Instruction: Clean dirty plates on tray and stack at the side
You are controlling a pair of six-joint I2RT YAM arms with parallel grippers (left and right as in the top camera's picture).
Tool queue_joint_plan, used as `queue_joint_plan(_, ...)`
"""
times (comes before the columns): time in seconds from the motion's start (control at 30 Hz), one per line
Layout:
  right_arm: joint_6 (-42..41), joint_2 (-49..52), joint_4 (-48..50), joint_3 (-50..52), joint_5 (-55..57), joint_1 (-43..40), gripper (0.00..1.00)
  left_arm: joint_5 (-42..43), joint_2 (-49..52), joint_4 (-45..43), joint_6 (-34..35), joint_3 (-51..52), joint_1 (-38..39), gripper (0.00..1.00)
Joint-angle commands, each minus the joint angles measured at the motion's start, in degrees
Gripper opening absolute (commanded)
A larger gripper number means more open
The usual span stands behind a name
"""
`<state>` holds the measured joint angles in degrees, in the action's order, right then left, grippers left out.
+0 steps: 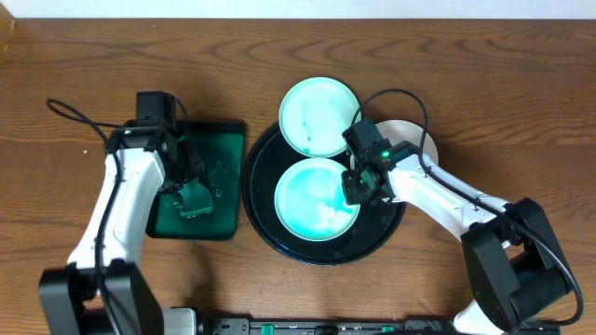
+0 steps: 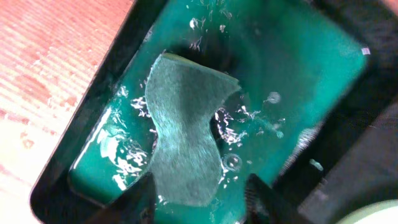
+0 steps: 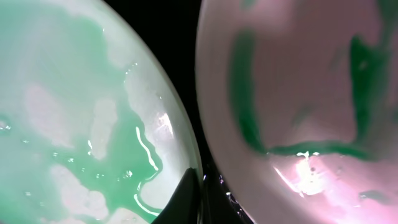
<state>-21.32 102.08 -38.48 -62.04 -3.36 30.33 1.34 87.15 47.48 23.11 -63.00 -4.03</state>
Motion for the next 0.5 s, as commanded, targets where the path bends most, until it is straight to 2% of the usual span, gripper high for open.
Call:
queue_joint_plan(0.0,3.63,-3.63,-1.36,-4.74,1.79,-0.96,0.01,0.81,-6.01,1.53,-0.83,-2.08,-0.31,0.55)
queue_joint_plan(0.13,8.22,-4.28,-3.82,-11.74,2.86,-0.7,0.01,0.79,-13.16,3.1,-0.81,-2.27,-0.31,0.66)
queue_joint_plan(0.27,9.94,-4.26,-2.56,-18.6,5.18,0.72,0.01,0.81,-21.14,4.61,-0.74,-2.27,-0.31,0.71)
queue_joint_plan(0.47,12.35,-3.78,12.7,-20.79,6.12,5.95,0.01,1.25,-31.21,5.66,-0.55,-2.25,-0.28,0.74)
